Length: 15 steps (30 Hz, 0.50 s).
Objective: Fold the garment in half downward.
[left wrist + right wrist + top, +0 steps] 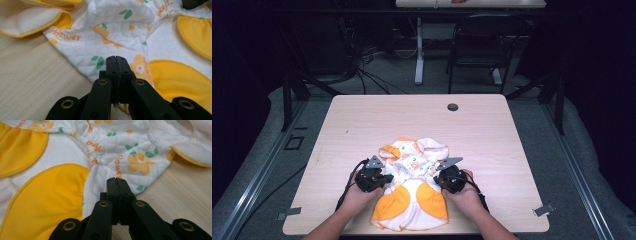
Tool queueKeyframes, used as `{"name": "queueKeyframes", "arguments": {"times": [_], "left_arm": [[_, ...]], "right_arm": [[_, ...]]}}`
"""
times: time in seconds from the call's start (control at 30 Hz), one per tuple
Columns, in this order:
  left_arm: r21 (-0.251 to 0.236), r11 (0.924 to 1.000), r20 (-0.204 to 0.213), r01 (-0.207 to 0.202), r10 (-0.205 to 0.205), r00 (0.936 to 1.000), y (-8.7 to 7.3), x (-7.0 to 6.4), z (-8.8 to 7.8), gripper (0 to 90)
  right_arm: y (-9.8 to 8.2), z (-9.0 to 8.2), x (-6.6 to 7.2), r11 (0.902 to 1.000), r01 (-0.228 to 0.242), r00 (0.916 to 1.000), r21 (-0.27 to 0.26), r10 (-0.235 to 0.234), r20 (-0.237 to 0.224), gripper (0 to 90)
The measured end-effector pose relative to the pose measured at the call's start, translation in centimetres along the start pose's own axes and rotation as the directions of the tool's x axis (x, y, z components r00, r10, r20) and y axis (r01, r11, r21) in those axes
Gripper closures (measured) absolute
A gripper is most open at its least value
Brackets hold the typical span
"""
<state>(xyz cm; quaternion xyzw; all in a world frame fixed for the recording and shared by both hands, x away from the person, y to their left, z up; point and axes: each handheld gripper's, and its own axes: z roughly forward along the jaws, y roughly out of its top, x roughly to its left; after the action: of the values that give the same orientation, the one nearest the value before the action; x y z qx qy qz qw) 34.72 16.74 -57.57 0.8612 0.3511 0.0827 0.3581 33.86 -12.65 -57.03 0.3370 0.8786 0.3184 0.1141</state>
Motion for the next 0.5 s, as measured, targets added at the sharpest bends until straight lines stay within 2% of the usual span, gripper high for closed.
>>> {"name": "queueKeyframes", "arguments": {"times": [0.37, 0.5], "left_arm": [[0.013, 0.9998, 0.027, 0.013, -0.013, 0.9995, 0.05, -0.14, -0.08, 89.7], [0.009, 0.9999, 0.026, 0.013, -0.014, 0.9996, 0.74, 0.13, -0.29, 88.2]], "right_arm": [[-0.12, -0.37, 0.3, 0.9996, 0.016, 0.9997, 0.022, -0.016, -0.016, 89.8], [0.53, -0.68, 0.29, 0.999, 0.044, 0.9988, 0.003, -0.044, -0.021, 82.7]]}}
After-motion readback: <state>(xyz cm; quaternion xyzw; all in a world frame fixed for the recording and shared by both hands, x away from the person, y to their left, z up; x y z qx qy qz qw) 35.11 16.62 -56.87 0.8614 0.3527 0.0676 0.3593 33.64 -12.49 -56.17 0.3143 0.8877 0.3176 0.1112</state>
